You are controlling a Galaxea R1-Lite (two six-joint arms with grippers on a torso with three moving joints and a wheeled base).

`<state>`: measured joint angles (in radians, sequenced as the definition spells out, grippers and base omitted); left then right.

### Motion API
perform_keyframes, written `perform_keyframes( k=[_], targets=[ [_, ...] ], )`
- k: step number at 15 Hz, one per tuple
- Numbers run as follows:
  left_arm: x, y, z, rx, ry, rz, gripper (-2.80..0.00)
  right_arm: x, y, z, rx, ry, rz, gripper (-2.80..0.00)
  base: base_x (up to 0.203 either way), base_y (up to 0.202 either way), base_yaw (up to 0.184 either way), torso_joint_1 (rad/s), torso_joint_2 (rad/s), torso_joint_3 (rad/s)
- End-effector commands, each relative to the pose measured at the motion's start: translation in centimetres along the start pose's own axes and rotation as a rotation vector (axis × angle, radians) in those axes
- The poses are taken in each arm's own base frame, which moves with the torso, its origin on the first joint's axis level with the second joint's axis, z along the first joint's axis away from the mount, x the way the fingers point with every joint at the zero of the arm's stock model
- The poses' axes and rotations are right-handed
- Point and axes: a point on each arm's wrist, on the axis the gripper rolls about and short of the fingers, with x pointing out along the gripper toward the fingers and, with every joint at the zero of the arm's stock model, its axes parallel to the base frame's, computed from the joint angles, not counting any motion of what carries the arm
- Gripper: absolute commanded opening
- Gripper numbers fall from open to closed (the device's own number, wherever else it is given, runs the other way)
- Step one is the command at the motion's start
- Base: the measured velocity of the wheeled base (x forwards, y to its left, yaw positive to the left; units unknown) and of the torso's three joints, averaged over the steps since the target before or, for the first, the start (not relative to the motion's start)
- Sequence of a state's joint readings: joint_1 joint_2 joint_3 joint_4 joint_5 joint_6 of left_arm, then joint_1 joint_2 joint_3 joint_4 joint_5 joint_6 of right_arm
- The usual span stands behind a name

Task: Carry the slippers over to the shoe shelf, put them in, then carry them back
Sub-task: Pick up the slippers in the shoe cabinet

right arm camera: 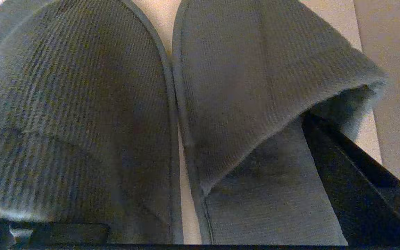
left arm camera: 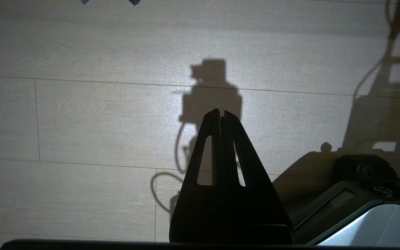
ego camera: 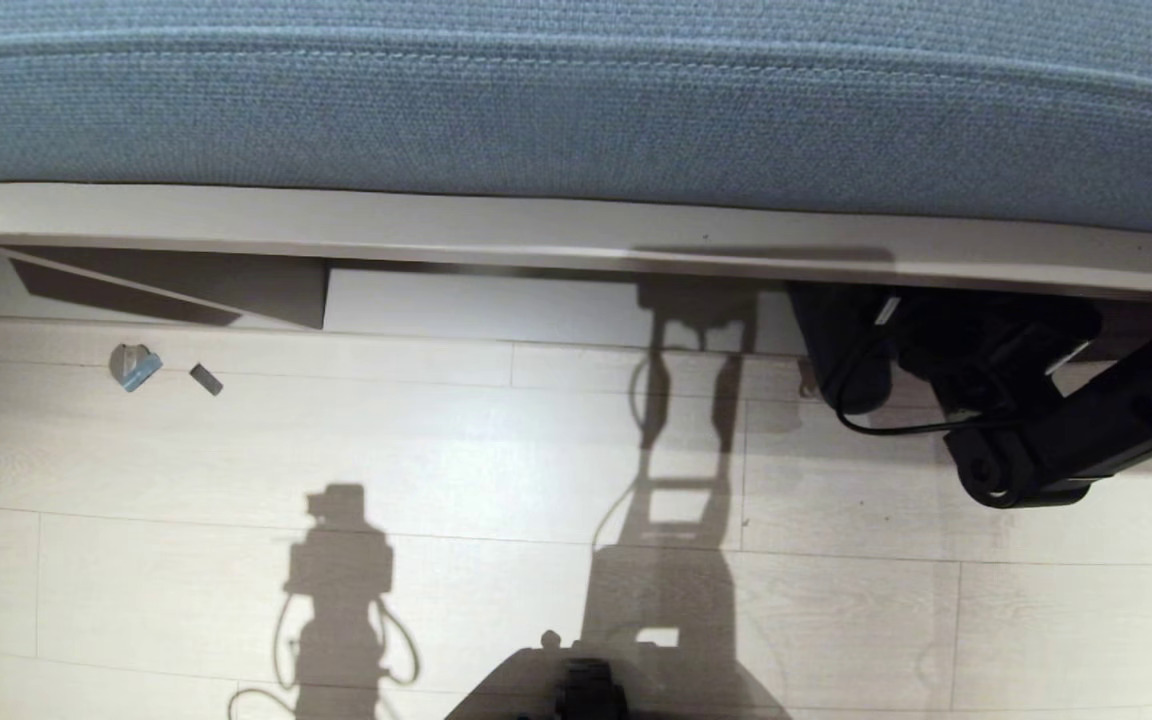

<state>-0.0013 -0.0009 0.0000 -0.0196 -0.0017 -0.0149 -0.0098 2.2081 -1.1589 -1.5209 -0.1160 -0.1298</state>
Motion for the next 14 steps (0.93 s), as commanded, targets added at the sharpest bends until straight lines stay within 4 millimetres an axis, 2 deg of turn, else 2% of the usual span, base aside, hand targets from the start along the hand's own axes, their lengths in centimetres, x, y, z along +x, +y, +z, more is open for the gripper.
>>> perform_keyframes(
  k=[1, 3, 4, 14],
  targets=[
    [0.0, 0.0, -0.2, 0.000, 0.006, 0.002, -2.80, 0.6, 0.2, -1.0, -0.018, -0.011, -0.007, 0.00, 0.000, 0.000, 0.000, 0.000, 0.00, 0.000],
    [0.0, 0.0, -0.2, 0.000, 0.007, 0.001, -2.80, 1.0, 0.3, -1.7, -0.032, -0.011, -0.030, 0.00, 0.000, 0.000, 0.000, 0.000, 0.00, 0.000],
    [0.0, 0.0, -0.2, 0.000, 0.007, 0.000, -2.80, 1.0, 0.3, -1.7, -0.032, -0.010, -0.028, -2.80, 0.000, 0.000, 0.000, 0.000, 0.00, 0.000],
    [0.0, 0.0, -0.2, 0.000, 0.007, 0.000, -2.80, 0.8, 0.4, -0.7, -0.030, -0.023, -0.024, -2.80, 0.000, 0.000, 0.000, 0.000, 0.00, 0.000]
  ],
)
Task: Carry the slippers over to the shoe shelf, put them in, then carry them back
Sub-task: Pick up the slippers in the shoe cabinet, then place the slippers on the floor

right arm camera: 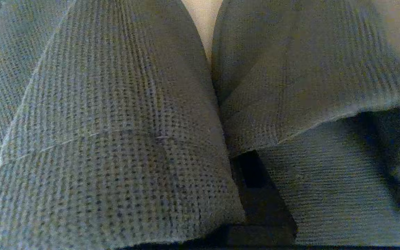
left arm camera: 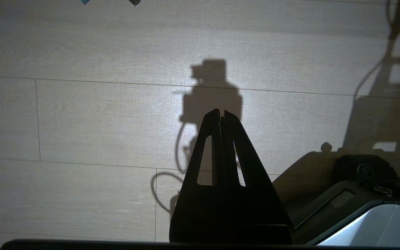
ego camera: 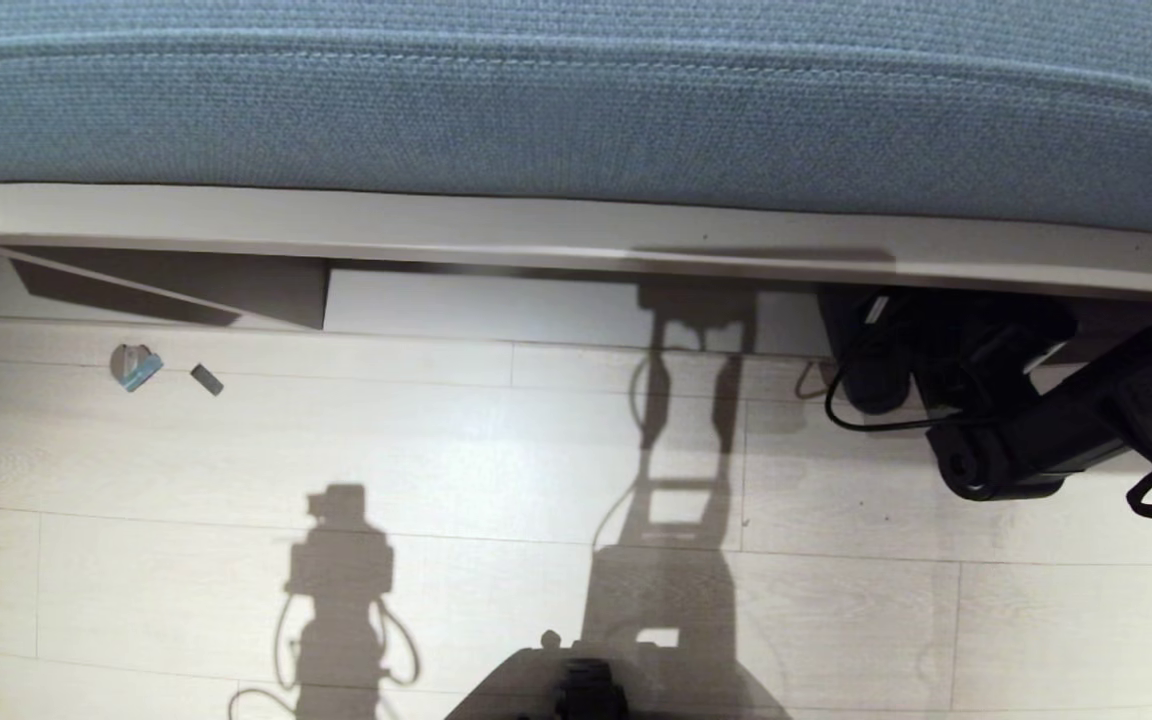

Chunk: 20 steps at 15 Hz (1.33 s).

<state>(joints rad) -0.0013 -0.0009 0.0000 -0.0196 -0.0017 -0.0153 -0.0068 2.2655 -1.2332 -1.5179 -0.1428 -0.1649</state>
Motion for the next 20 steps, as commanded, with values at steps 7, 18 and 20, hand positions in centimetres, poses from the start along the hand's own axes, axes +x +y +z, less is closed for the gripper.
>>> perform_keyframes(
  k=[7, 18, 20],
  targets=[
    [0.0, 0.0, -0.2, 0.000, 0.007, 0.000, -2.80, -4.6, 0.6, 2.7, 0.005, 0.091, 0.097, -2.80, 0.000, 0.000, 0.000, 0.000, 0.00, 0.000],
    [0.0, 0.0, -0.2, 0.000, 0.006, 0.000, -2.80, -13.4, 1.4, 4.2, 0.012, 0.300, 0.281, -2.80, 0.000, 0.000, 0.000, 0.000, 0.00, 0.000],
    [0.0, 0.0, -0.2, 0.000, 0.007, 0.000, -2.80, -15.4, 0.9, 4.5, 0.010, 0.344, 0.322, -2.80, 0.000, 0.000, 0.000, 0.000, 0.00, 0.000]
  ],
)
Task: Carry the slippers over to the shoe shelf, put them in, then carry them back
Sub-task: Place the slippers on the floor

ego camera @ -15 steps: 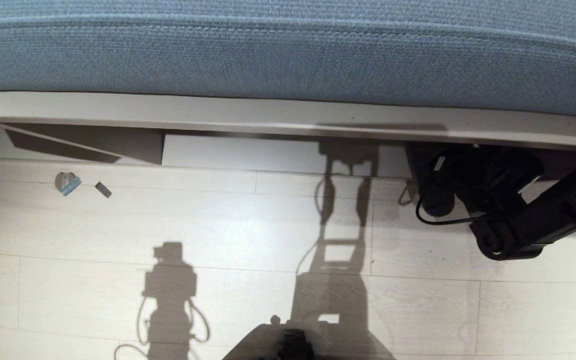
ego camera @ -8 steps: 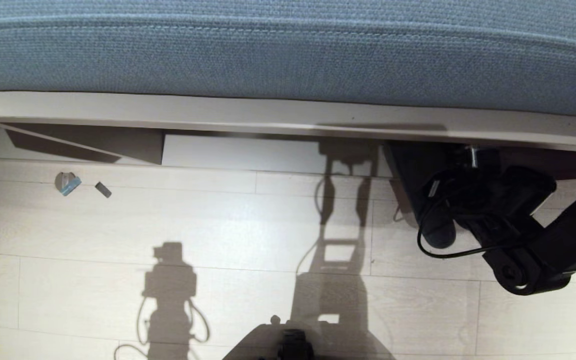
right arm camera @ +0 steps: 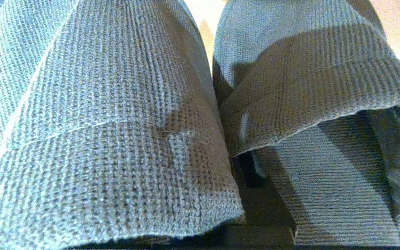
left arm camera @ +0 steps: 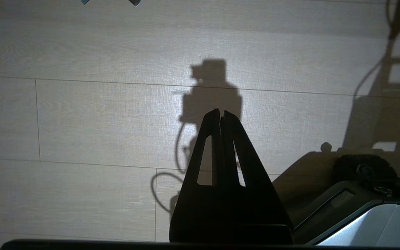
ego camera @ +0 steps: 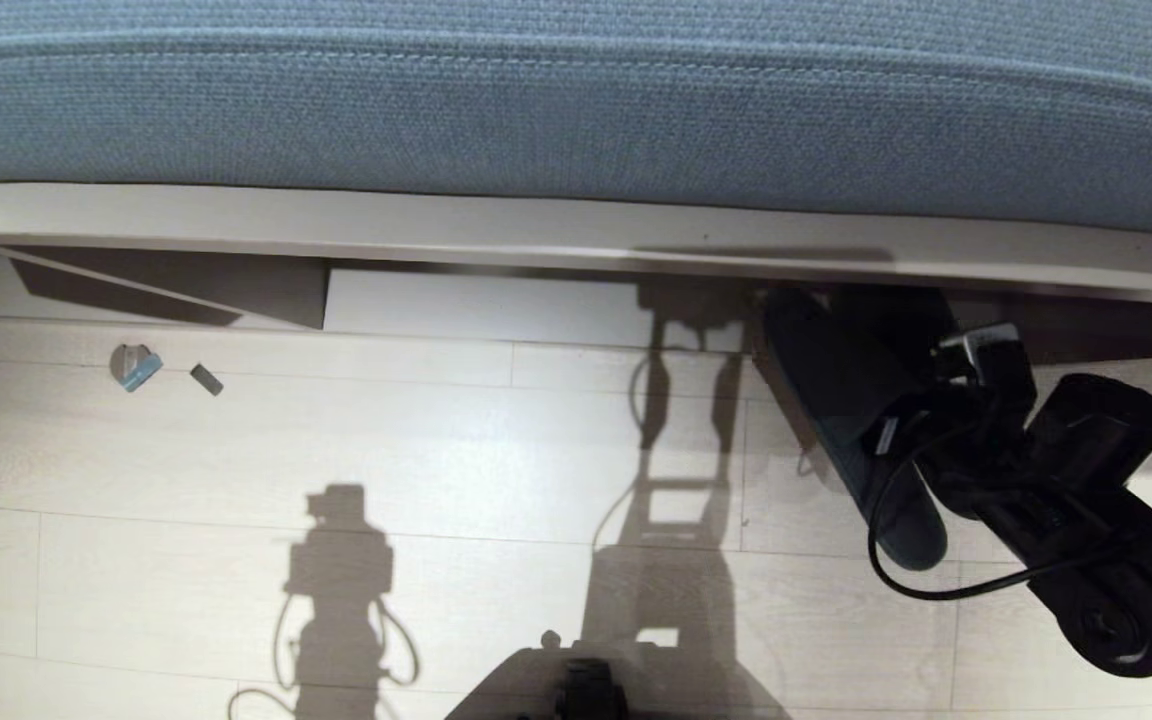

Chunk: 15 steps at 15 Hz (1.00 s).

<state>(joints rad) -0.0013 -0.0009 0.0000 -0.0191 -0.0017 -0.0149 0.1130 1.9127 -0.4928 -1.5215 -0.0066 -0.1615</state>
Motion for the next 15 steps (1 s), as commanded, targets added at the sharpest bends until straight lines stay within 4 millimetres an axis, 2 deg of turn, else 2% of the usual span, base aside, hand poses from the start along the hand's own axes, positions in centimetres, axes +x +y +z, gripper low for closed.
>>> perform_keyframes(
  k=[1, 10, 13, 15],
  targets=[
    [0.0, 0.0, -0.2, 0.000, 0.006, 0.000, -2.80, -2.8, 0.0, 0.5, -0.001, 0.015, 0.031, -2.80, 0.000, 0.000, 0.000, 0.000, 0.00, 0.000],
    [0.0, 0.0, -0.2, 0.000, 0.006, 0.000, -2.80, -11.3, 0.0, 1.7, -0.005, 0.033, 0.151, -2.80, 0.000, 0.000, 0.000, 0.000, 0.00, 0.000],
    [0.0, 0.0, -0.2, 0.000, 0.006, 0.001, -2.80, -12.9, 0.3, 0.7, 0.002, 0.083, 0.220, -2.80, 0.000, 0.000, 0.000, 0.000, 0.00, 0.000],
    [0.0, 0.0, -0.2, 0.000, 0.005, 0.001, -2.80, -13.0, 0.3, 0.9, 0.006, 0.073, 0.227, -2.80, 0.000, 0.000, 0.000, 0.000, 0.00, 0.000]
  ],
)
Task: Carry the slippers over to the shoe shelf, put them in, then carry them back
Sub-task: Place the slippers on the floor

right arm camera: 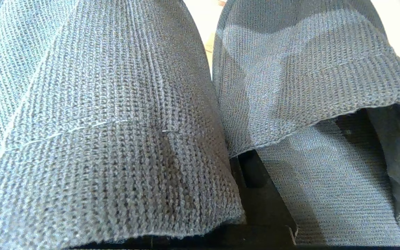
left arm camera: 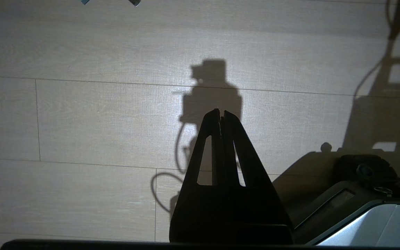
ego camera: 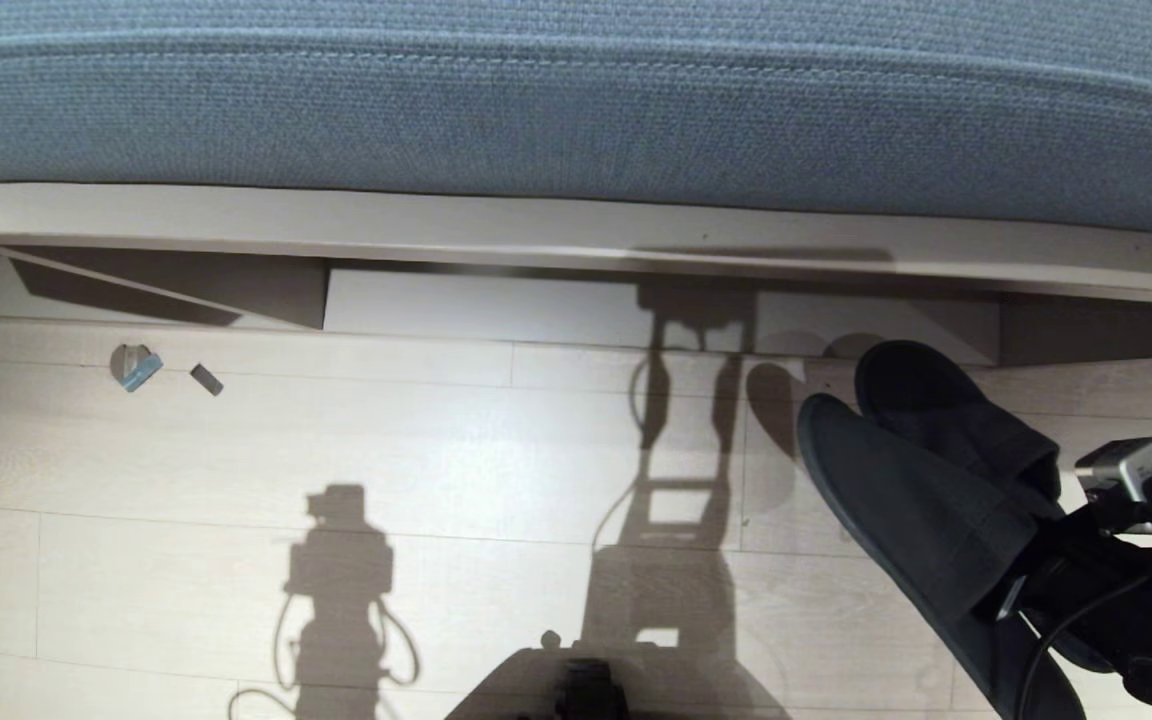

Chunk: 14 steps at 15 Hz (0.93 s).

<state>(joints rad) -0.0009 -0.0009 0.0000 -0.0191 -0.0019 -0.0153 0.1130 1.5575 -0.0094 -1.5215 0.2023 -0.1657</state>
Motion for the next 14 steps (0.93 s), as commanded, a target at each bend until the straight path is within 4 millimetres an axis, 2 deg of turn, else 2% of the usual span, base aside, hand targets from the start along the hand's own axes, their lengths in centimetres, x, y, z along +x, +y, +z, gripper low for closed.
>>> perform_keyframes(
  k=[1, 5, 9, 14],
  targets=[
    [0.0, 0.0, -0.2, 0.000, 0.006, 0.001, -2.80, -0.6, 0.1, 0.4, -0.005, -0.024, 0.003, -2.80, 0.000, 0.000, 0.000, 0.000, 0.00, 0.000],
    [0.0, 0.0, -0.2, 0.000, 0.006, 0.001, -2.80, -2.1, 0.1, 2.0, -0.015, -0.079, -0.002, -2.80, 0.000, 0.000, 0.000, 0.000, 0.00, 0.000],
    [0.0, 0.0, -0.2, 0.000, 0.006, 0.000, -2.80, -4.7, 0.3, 3.9, -0.008, -0.087, -0.020, -2.80, 0.000, 0.000, 0.000, 0.000, 0.00, 0.000],
    [0.0, 0.0, -0.2, 0.000, 0.006, 0.001, -2.80, -8.1, 0.8, 5.8, 0.051, 0.045, 0.023, -2.80, 0.000, 0.000, 0.000, 0.000, 0.00, 0.000]
  ],
)
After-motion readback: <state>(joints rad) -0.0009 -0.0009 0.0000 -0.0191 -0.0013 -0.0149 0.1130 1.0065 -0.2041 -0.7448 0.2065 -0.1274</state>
